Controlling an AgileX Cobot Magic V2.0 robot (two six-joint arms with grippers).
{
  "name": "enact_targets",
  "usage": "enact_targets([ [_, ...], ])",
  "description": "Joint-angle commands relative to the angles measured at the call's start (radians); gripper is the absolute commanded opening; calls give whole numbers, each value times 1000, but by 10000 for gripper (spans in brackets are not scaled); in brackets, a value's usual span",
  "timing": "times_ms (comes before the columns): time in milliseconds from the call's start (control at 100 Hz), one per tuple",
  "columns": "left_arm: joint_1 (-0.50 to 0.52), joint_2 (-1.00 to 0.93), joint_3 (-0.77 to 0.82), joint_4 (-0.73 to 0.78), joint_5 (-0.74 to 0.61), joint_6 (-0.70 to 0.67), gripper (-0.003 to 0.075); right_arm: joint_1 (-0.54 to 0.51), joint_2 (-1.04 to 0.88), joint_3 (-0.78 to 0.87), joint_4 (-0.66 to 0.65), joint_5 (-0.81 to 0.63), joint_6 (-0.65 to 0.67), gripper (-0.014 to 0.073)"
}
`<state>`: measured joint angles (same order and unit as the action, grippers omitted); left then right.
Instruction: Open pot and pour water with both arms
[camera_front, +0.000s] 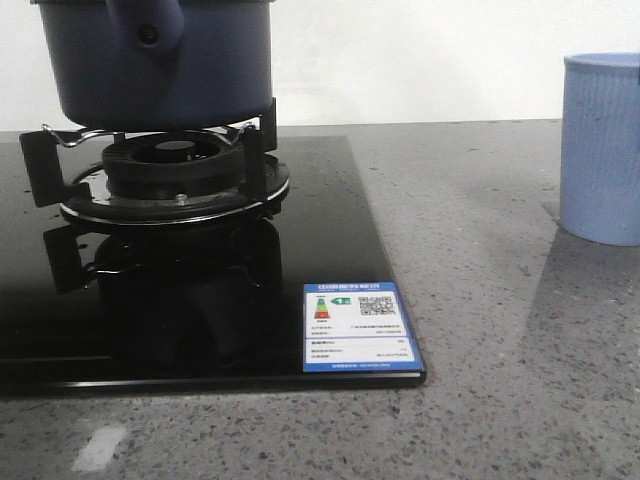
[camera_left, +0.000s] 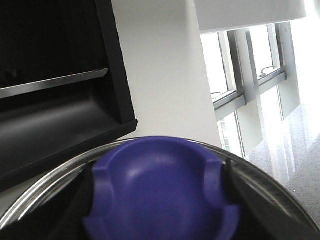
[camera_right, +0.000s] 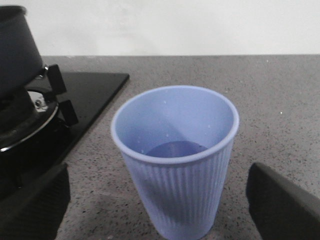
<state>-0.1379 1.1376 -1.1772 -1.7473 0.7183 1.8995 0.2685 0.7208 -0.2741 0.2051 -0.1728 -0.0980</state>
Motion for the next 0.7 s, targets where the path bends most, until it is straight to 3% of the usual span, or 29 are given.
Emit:
enact_targets([
  [0,-6,-27,-40,-81,25,-12,206,2,83,-25,-6,-172,-10,643],
  [460,-6,-37,-40,-73,35,-14,206,2,433,-25,3,-650,7,643],
  [690,-6,-37,-40,-73,35,-14,206,2,556,-25,3,-682,8,643],
])
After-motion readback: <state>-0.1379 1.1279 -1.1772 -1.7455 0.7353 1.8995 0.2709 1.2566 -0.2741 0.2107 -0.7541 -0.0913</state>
